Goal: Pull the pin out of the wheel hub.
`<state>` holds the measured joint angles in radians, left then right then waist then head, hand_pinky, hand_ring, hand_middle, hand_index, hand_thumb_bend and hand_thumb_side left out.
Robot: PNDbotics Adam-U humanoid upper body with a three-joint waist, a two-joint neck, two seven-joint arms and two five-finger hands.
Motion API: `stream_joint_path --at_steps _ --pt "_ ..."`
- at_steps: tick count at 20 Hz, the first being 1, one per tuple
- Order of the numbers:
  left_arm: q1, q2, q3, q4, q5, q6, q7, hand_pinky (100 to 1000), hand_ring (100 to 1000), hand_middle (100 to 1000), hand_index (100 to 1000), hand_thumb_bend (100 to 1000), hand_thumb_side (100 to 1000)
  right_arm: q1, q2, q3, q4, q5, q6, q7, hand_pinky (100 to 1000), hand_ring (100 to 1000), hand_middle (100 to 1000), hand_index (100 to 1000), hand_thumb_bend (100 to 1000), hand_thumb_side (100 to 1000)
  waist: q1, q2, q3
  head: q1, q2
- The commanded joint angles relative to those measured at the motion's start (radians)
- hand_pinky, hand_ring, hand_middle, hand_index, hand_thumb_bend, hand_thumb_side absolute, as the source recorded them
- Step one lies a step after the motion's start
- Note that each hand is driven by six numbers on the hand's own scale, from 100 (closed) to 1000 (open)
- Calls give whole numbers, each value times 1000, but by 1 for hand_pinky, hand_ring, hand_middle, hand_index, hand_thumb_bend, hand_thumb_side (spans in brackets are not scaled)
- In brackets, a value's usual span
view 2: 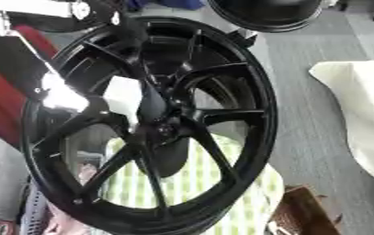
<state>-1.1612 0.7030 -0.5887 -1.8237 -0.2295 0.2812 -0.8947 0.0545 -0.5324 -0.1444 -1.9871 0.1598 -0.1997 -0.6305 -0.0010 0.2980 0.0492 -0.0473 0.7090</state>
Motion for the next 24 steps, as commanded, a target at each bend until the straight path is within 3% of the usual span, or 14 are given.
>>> stream_joint_path --at_steps 1,24 --pt "-14 5 1 11 -28 18 -12 1000 882 804 929 450 434 -7 -10 -2 -13 -7 1 1 633 701 593 688 100 384 0 -9 -3 5 -14" --pt "23 3 -45 75 -74 -41 -12 980 871 791 903 463 395 -23 12 5 -13 -13 8 -13 629 699 591 685 100 392 0 9 -11 5 -25"
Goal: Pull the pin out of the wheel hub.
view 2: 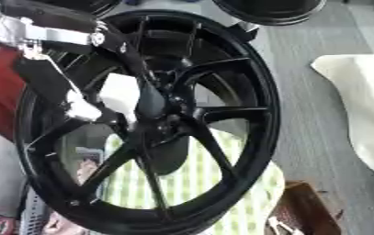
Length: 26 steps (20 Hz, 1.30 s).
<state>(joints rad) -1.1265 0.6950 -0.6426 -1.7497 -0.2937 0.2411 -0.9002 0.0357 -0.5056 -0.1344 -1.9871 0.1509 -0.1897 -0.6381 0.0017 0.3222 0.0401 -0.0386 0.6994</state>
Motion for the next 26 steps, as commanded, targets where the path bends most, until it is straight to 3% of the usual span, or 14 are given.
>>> stream_joint_path --at_steps 1,9,14,20,26 --pt "-12 10 8 3 -14 -4 -7 978 871 791 902 466 391 -4 -15 -6 -13 -5 -3 -6 628 699 591 685 100 393 -2 -15 -2 -3 -17" --pt "-5 11 0 23 -58 -39 -7 951 854 774 886 449 323 -8 -10 -6 -13 -14 -2 -13 627 699 590 684 100 399 -1 -13 -3 -1 -20" --pt "-3 5 1 35 -54 -49 -7 898 813 740 859 417 330 -10 -9 -5 -13 -16 0 -14 627 698 590 684 100 399 -2 -11 -4 1 -21" --pt "-8 2 -4 31 -34 -40 -7 873 758 677 824 384 330 -13 -7 -5 -13 -19 3 -17 626 698 589 683 100 400 -1 -10 -5 4 -19" --pt "-10 0 -12 30 -24 -38 -7 829 656 569 726 318 257 -16 -10 -7 -13 -22 5 -22 626 697 589 682 100 400 1 -9 -6 7 -22"
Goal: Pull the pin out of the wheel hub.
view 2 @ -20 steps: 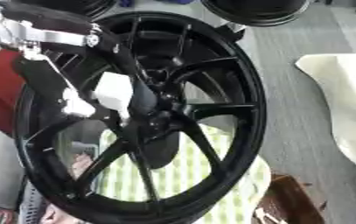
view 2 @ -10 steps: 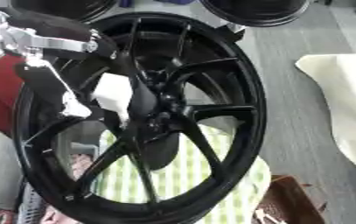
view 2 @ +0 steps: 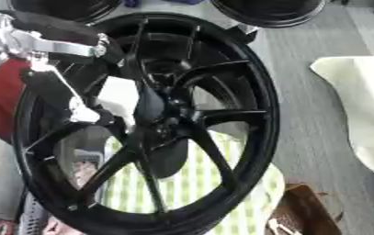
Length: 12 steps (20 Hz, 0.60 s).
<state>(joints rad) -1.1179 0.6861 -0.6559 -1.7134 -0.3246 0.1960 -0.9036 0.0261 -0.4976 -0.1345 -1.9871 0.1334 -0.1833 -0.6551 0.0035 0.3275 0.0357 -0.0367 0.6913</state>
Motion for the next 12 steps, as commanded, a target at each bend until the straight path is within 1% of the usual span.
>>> stream_joint_path --at_steps 1,2,4,6,7,9,11,12 --pt "-18 9 0 -5 5 8 -3 813 624 542 700 290 223 -7 -18 -6 -13 -5 -1 -5 626 697 589 682 100 401 -1 -14 -2 5 -13" --pt "-18 8 -1 -4 3 10 -3 802 609 528 687 255 190 -7 -18 -7 -13 -6 -1 -6 626 697 589 682 100 403 -1 -14 -2 5 -13" --pt "-18 7 2 -3 2 16 -3 800 601 512 664 210 160 -8 -17 -7 -13 -8 -1 -8 626 697 589 682 100 402 0 -15 -2 4 -12" --pt "-19 6 4 -6 4 24 -3 795 590 496 645 187 138 -8 -16 -6 -13 -9 0 -8 625 697 589 682 100 403 0 -15 -1 4 -12" --pt "-19 6 6 -9 5 28 -3 791 581 487 631 178 157 -8 -16 -6 -13 -9 0 -8 625 696 589 681 100 403 -1 -16 -1 4 -12" --pt "-18 7 15 -15 10 38 -3 787 571 474 602 165 150 -8 -16 -5 -13 -10 1 -8 626 697 589 681 100 403 -1 -16 0 5 -12" --pt "-18 9 23 -22 17 50 -3 781 557 459 565 136 121 -7 -16 -5 -13 -10 1 -7 626 697 589 681 100 404 -1 -17 0 4 -11" --pt "-18 9 29 -27 23 56 -3 781 553 454 554 121 129 -7 -16 -5 -13 -10 2 -7 627 697 589 681 100 402 -1 -18 -1 5 -11"
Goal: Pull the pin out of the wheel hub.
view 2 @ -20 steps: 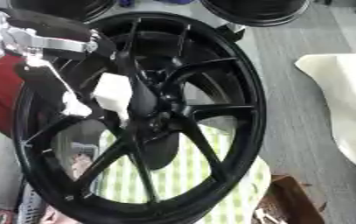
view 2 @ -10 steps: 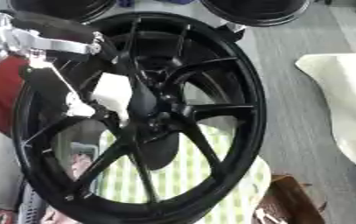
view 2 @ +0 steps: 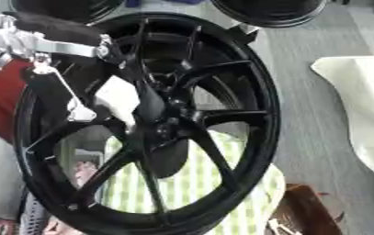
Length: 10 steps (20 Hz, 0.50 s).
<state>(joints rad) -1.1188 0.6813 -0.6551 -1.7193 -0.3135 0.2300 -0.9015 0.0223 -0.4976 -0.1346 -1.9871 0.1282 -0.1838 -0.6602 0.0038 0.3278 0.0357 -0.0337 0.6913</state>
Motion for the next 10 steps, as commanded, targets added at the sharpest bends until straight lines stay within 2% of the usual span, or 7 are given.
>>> stream_joint_path --at_steps 1,4,8,10 --pt "-18 15 35 -28 20 30 -6 781 546 444 541 100 129 -3 -16 -5 -13 -5 3 -1 627 698 589 682 100 402 -2 -18 -1 2 -11" --pt "-24 22 66 -59 53 55 -6 776 526 411 501 100 104 1 -15 -6 -13 -5 5 -3 627 699 590 682 100 404 -1 -21 1 0 -7" --pt "-37 44 121 -113 96 86 -6 775 508 378 465 100 118 4 -19 -7 -13 -5 4 -6 628 700 591 683 100 401 0 -24 6 -4 -6" --pt "-47 52 186 -140 130 97 -1 780 498 367 463 100 137 8 -21 -9 -13 -2 2 -6 630 700 591 683 100 395 -2 -27 11 -8 -4"
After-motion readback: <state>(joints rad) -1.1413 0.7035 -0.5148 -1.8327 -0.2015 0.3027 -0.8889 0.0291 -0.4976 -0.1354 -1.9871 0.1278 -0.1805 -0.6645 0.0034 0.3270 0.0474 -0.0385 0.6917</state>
